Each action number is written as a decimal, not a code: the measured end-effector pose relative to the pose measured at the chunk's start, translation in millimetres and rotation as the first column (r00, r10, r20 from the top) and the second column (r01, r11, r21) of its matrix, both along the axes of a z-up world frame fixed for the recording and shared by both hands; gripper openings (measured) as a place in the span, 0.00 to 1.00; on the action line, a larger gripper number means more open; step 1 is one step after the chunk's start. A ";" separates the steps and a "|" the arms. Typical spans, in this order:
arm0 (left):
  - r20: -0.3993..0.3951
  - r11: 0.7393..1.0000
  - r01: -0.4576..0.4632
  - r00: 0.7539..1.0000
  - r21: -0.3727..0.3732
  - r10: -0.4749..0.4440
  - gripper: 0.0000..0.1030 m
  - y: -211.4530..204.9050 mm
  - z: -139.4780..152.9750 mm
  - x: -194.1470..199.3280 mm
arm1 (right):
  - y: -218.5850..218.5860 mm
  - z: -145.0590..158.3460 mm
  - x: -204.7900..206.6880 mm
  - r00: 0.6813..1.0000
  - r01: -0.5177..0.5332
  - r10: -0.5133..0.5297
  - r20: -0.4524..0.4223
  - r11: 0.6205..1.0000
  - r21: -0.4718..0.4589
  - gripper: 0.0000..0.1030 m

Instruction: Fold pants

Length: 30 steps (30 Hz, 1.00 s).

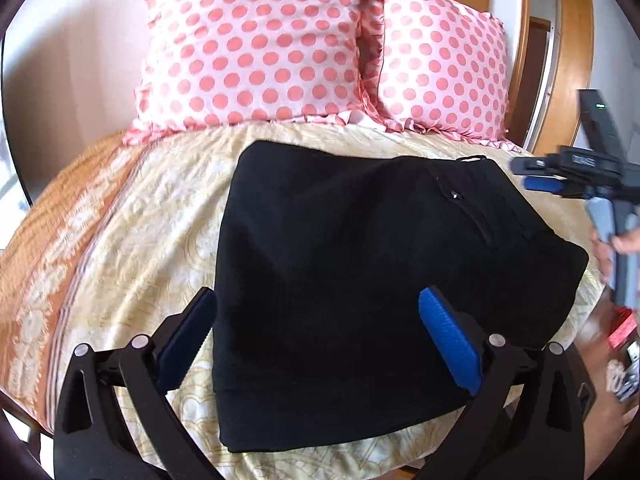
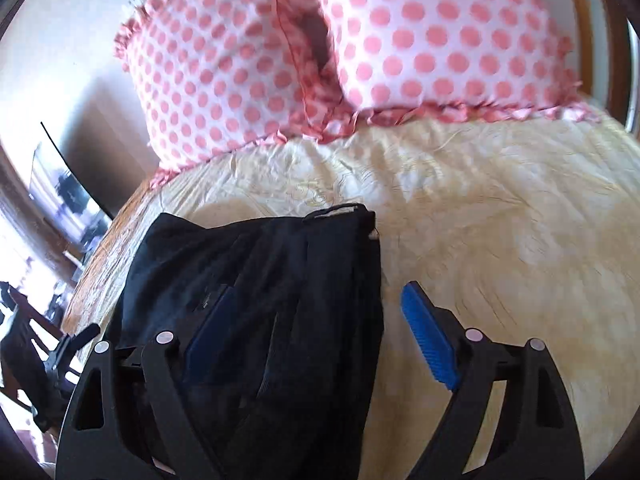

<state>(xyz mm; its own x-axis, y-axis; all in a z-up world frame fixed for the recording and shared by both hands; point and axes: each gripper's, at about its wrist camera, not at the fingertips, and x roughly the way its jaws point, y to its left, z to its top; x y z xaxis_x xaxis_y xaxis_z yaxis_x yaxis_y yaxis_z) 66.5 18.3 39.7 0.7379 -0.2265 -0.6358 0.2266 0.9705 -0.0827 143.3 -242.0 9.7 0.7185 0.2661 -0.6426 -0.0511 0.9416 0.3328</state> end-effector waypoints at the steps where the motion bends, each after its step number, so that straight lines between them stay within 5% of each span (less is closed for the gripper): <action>1: -0.006 1.000 -0.001 1.000 -0.004 0.001 0.98 2.1 -1.3 0.2 | -0.5 -2.4 10.2 1.000 0.000 0.000 -0.018 1.000 -0.005 0.84; 6: -0.048 1.000 -0.013 0.999 -0.023 0.012 0.98 7.5 -8.8 3.9 | -7.2 -21.0 41.8 0.994 -0.035 0.038 -0.106 0.999 0.030 0.81; 10: -0.080 0.998 -0.023 0.997 -0.051 0.019 0.98 13.3 -15.2 6.3 | -5.9 -29.3 47.8 0.991 -0.065 0.069 -0.111 0.997 0.043 0.68; 13: -0.098 0.996 -0.034 0.995 -0.083 0.026 0.98 18.7 -17.7 9.0 | -1.2 -27.9 45.5 0.992 -0.098 0.099 -0.076 0.995 0.017 0.56; 17: -0.094 0.996 -0.038 0.995 -0.077 0.030 0.98 19.7 -16.1 9.2 | 12.9 -17.7 36.5 0.988 -0.152 0.152 -0.005 0.987 -0.051 0.27; 21: -0.053 0.997 -0.026 0.998 -0.071 0.023 0.98 25.0 -2.4 14.6 | 25.8 -8.8 27.6 0.982 -0.176 0.183 0.039 0.974 -0.140 0.24; 24: -0.040 0.995 0.006 0.999 -0.104 -0.010 0.98 36.3 10.1 32.9 | 17.7 -15.3 36.7 0.988 -0.155 0.155 -0.009 0.983 -0.101 0.26; 30: -0.206 0.977 0.048 0.974 -0.208 -0.092 0.96 49.8 7.9 101.0 | 2.8 -23.7 46.8 0.990 -0.134 0.134 -0.041 0.991 -0.003 0.39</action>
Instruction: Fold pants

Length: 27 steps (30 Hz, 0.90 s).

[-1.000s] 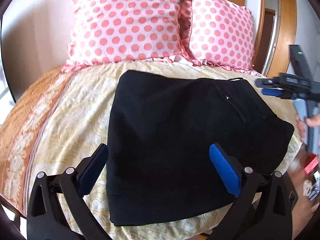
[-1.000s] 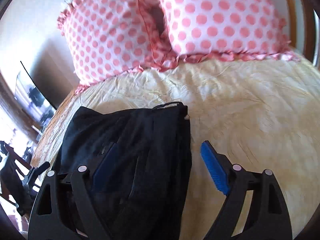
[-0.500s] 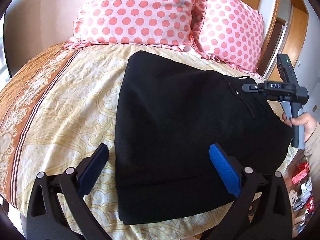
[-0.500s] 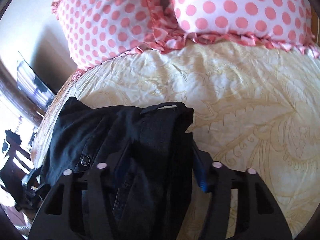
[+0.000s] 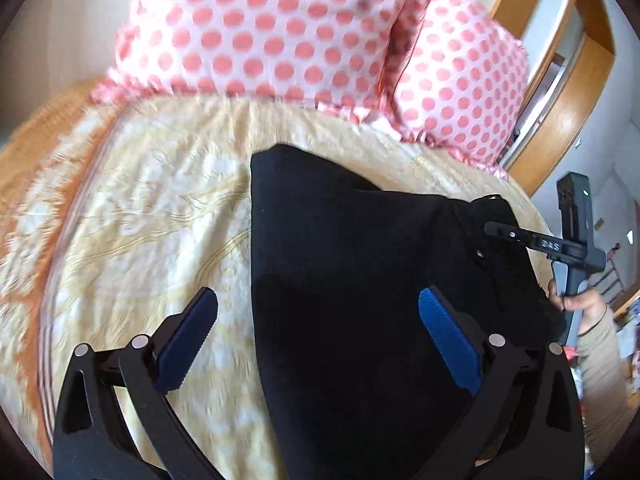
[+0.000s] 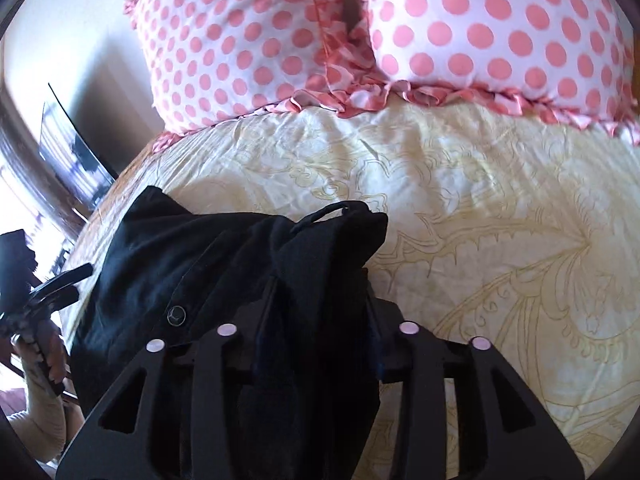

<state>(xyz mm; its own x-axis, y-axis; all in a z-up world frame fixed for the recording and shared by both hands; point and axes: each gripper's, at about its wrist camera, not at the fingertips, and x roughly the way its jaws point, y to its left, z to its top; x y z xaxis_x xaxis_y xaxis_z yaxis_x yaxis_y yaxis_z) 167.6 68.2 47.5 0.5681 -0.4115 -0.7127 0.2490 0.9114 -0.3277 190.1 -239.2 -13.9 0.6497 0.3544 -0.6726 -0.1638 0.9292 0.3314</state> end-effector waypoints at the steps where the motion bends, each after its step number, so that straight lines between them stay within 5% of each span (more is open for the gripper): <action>1: -0.024 1.000 -0.001 1.000 0.003 0.001 0.96 -0.3 -2.4 8.6 | -1.3 -0.9 0.5 1.000 0.000 0.000 -0.004 1.000 0.009 0.40; 5: -0.123 0.999 0.034 0.992 -0.025 -0.037 0.90 -4.6 -12.2 35.2 | -2.8 -2.3 0.3 1.000 -0.004 0.004 -0.005 1.000 0.019 0.42; 14: -0.140 0.998 0.057 0.989 0.008 -0.055 0.85 -21.3 -12.4 69.6 | -8.4 -9.2 8.3 1.000 -0.025 0.026 -0.002 0.994 0.103 0.47; 16: -0.143 0.999 0.049 0.989 0.004 -0.048 0.72 -19.9 -12.2 75.6 | -4.9 -8.6 7.0 0.999 -0.039 0.039 0.011 0.996 0.086 0.43; 17: -0.141 1.000 0.030 0.990 0.004 -0.029 0.67 -19.2 -11.7 77.6 | -2.4 -7.4 4.9 0.998 -0.057 0.055 0.027 0.995 0.084 0.34; 22: -0.094 0.999 0.024 0.995 0.021 -0.022 0.23 -18.2 -4.3 73.7 | 3.5 4.8 -1.9 0.993 -0.077 0.072 0.090 0.995 0.060 0.21; 27: -0.057 0.999 0.028 0.998 0.033 -0.026 0.16 -19.7 10.7 78.0 | 5.4 21.5 9.0 0.989 -0.080 0.073 0.131 0.995 0.055 0.18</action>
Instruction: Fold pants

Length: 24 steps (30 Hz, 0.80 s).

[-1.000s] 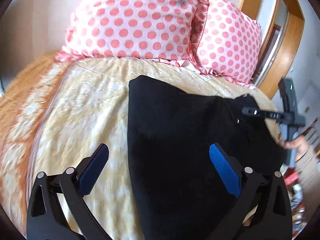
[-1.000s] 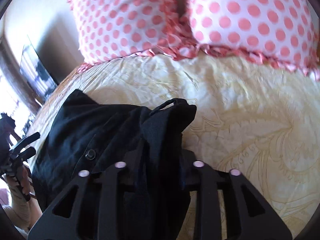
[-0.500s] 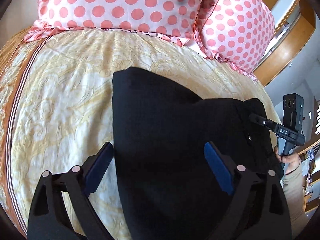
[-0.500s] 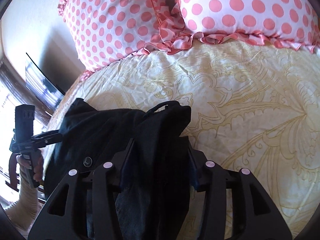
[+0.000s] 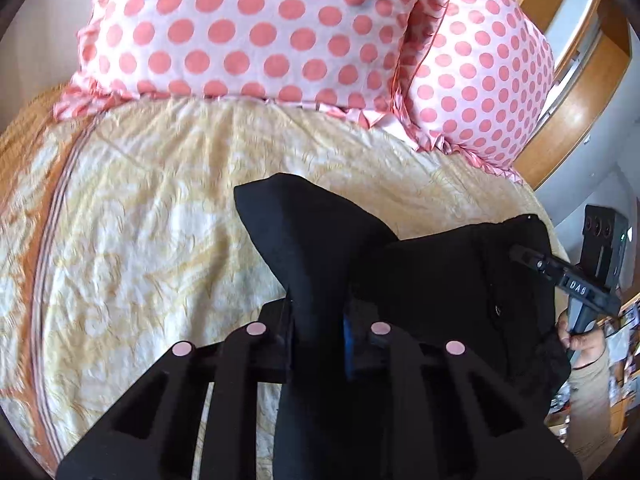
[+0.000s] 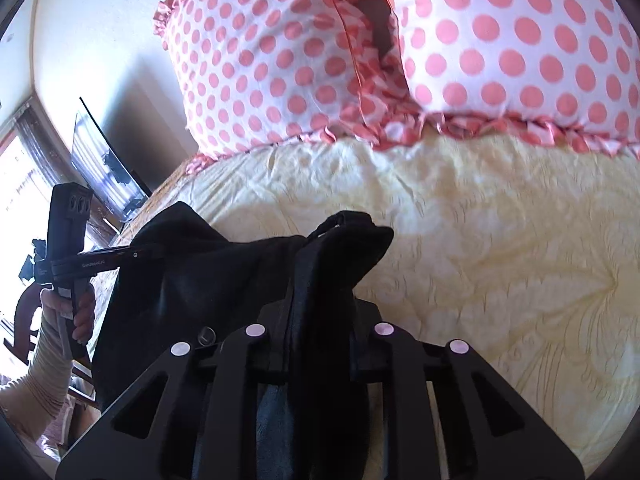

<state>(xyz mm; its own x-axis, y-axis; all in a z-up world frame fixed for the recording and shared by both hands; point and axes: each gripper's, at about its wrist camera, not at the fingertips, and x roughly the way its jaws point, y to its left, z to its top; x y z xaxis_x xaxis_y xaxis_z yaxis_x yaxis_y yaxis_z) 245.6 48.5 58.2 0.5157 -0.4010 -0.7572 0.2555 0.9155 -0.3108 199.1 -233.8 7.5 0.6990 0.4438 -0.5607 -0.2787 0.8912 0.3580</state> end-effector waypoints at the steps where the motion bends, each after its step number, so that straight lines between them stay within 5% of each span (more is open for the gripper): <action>1: 0.009 1.000 0.002 1.000 0.011 -0.002 0.16 -1.4 2.5 2.7 | -0.5 3.0 3.3 1.000 0.002 -0.002 0.006 1.000 -0.002 0.18; 10: 0.091 0.996 -0.086 0.992 0.007 0.085 0.16 -9.7 36.1 79.4 | -10.8 45.4 84.5 0.992 0.091 -0.089 0.093 0.996 -0.022 0.13; 15: 0.031 0.990 -0.097 0.995 0.106 0.095 0.18 -23.1 6.7 124.2 | -10.3 13.8 135.9 0.987 0.144 -0.152 -0.058 0.982 -0.125 0.14; 19: 0.045 0.975 -0.125 0.992 0.185 0.119 0.35 -29.7 -16.1 123.4 | -3.1 -4.1 142.1 0.975 0.164 -0.188 -0.120 0.969 -0.182 0.16; 21: 0.047 0.971 -0.142 0.990 0.193 0.135 0.46 -26.6 -16.4 120.9 | -1.0 -3.0 139.2 0.973 0.172 -0.199 -0.117 0.964 -0.203 0.23; 24: 0.064 0.966 -0.167 0.985 0.196 0.158 0.52 -16.5 -6.7 111.5 | -7.5 4.2 125.9 0.956 0.234 -0.268 -0.116 0.941 -0.244 0.63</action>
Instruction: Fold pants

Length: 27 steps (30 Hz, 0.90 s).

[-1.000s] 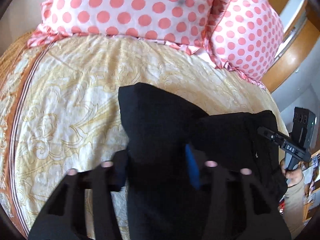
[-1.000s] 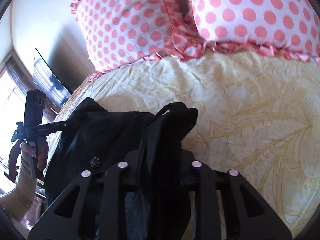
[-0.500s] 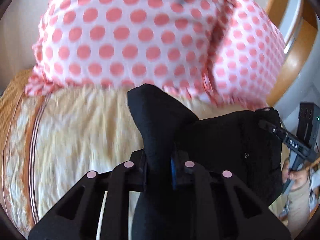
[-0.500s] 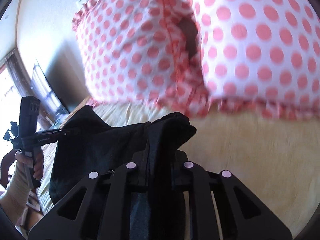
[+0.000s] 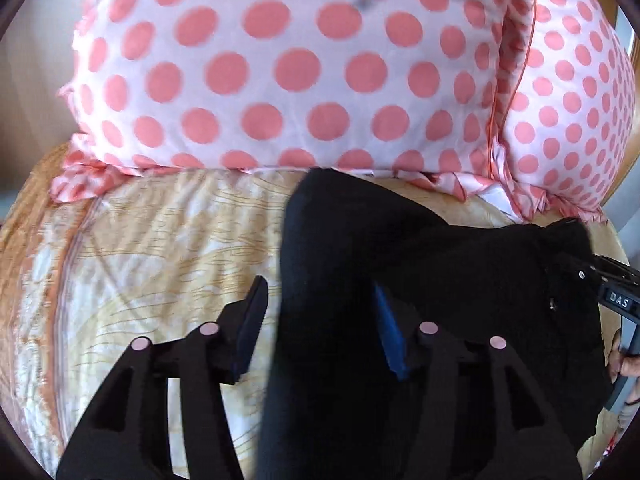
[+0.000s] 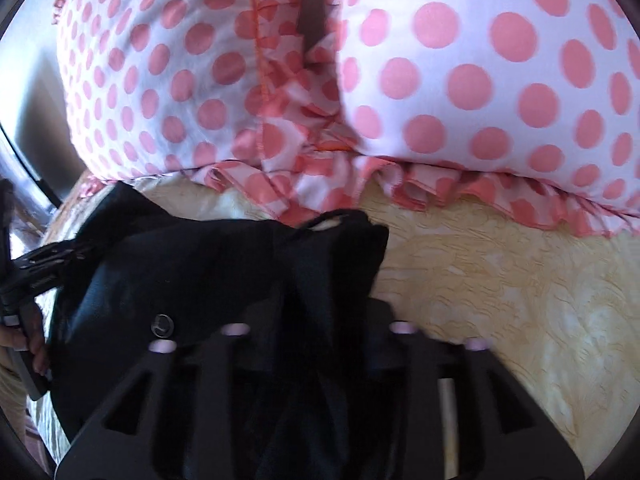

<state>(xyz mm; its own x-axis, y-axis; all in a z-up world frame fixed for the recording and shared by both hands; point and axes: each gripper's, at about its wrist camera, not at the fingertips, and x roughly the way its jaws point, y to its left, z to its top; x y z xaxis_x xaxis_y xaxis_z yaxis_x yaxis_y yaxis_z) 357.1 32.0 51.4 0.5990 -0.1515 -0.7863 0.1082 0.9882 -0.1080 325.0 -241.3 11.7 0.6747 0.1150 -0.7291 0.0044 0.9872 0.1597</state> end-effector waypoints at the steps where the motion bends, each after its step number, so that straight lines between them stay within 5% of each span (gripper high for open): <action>1: 0.030 1.000 0.007 1.000 0.001 -0.007 0.55 5.3 9.2 -11.9 | -3.6 5.6 -11.2 0.999 0.023 -0.022 0.026 1.000 -0.014 0.69; 4: 0.119 0.997 0.063 0.991 -0.036 -0.058 0.69 15.6 33.4 -51.7 | -12.9 27.7 -55.4 0.987 0.077 -0.067 0.145 0.995 -0.060 0.69; 8: 0.186 0.977 0.196 0.966 -0.078 -0.179 0.78 2.2 48.1 -102.0 | 8.6 30.4 -113.4 0.974 -0.019 0.034 0.224 0.998 -0.068 0.68; 11: 0.171 0.962 0.268 0.952 -0.057 -0.255 0.80 -20.5 42.0 -127.3 | 16.4 15.2 -131.3 0.984 0.008 0.009 0.180 0.995 -0.097 0.66; 14: 0.152 0.956 0.291 0.947 -0.037 -0.282 0.80 -31.5 34.1 -138.6 | -6.3 -1.0 -133.0 0.993 0.039 -0.048 0.106 0.995 0.088 0.65; 17: 0.126 0.953 0.300 0.947 -0.029 -0.295 0.80 -33.0 28.3 -141.7 | -12.0 -18.4 -130.1 0.998 0.030 -0.038 0.048 0.987 0.157 0.64; 22: 0.108 0.954 0.300 0.949 -0.022 -0.296 0.80 -30.1 23.5 -146.1 | -0.8 -21.7 -144.2 0.996 -0.045 0.031 0.078 0.983 0.180 0.27; 27: 0.095 0.953 0.303 0.949 -0.019 -0.300 0.80 -29.5 19.5 -145.5 | 9.3 -16.9 -157.4 0.994 -0.070 0.055 0.099 0.986 0.154 0.15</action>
